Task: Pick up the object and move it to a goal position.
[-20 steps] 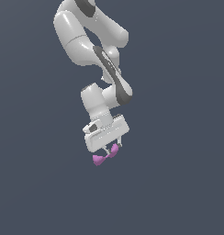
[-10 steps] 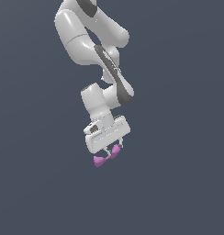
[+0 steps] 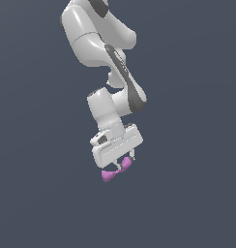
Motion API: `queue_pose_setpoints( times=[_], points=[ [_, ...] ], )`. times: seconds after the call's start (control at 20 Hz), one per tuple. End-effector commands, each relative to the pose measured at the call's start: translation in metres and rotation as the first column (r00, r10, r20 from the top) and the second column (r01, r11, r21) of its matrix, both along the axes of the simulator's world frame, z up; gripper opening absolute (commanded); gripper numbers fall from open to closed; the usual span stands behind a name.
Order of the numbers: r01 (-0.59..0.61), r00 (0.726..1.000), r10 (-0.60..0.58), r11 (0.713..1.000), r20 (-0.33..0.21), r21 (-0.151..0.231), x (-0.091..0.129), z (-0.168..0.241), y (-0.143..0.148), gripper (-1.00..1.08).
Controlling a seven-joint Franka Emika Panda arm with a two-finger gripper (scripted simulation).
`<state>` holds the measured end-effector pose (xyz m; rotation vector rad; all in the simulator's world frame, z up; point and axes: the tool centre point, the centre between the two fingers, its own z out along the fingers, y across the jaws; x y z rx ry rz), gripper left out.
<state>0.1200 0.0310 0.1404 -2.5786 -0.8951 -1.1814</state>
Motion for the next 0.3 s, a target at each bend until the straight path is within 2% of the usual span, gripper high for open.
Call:
queue_pose_setpoints(
  times=[0.0, 0.25],
  points=[
    [0.001, 1.0, -0.001, 1.0, -0.001, -0.001, 0.0039, 0.0024, 0.0013, -1.0],
    [0.001, 1.0, -0.001, 1.0, -0.002, -0.001, 0.0036, 0.0011, 0.0003, -1.0]
  ],
)
